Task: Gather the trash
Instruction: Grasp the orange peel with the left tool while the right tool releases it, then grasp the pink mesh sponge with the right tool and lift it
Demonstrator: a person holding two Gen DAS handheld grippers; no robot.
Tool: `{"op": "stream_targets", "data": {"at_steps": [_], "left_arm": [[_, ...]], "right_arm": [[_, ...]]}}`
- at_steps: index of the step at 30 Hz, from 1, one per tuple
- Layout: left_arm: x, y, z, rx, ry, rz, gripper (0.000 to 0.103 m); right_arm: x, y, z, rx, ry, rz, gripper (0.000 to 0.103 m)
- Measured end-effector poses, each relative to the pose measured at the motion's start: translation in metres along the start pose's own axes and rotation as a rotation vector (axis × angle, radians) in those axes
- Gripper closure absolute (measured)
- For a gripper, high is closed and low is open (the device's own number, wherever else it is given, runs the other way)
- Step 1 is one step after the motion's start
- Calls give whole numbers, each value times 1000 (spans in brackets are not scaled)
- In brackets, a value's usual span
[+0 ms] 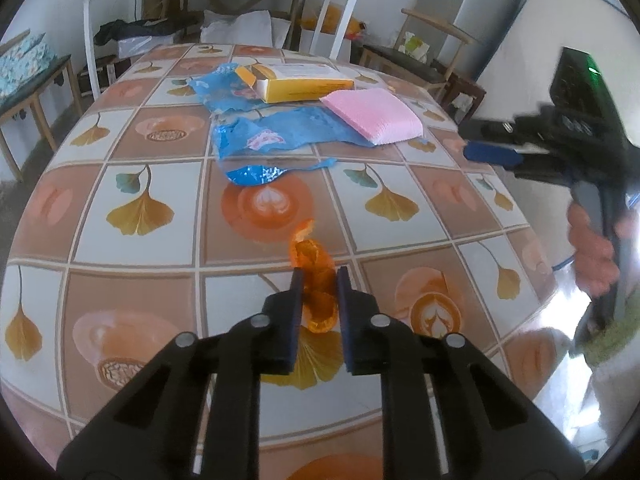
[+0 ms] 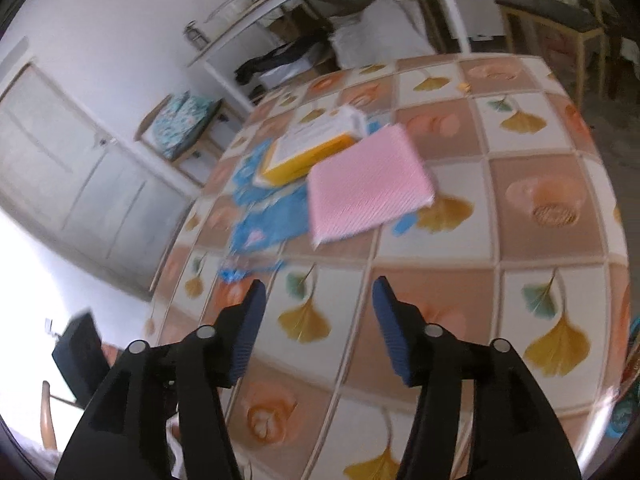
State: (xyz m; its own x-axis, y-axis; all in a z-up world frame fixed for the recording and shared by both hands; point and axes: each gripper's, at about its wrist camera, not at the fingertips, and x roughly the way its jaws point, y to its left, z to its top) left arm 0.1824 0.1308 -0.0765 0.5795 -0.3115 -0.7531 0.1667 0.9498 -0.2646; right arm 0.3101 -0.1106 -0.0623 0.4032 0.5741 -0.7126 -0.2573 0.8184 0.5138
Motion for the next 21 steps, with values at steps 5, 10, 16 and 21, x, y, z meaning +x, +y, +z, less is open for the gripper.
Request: {"op": "stream_targets", "data": {"at_steps": [5,10,16,21], "left_arm": [[-3,5,-5,-28,-3,-30,90],[-9,10,-11,-49,-9,-52,90],[-13,14,-13,-56,-15,-63,90],[-15,16,-15,-59,-18,-69,90]], "right_arm": [[21,-7,46,-13,6,-132,33],[51,-12,90,-29,14,-214,33],[93,-2,125,-95,32,-262,42],[118,-3,127,-144,113,-423,63]]}}
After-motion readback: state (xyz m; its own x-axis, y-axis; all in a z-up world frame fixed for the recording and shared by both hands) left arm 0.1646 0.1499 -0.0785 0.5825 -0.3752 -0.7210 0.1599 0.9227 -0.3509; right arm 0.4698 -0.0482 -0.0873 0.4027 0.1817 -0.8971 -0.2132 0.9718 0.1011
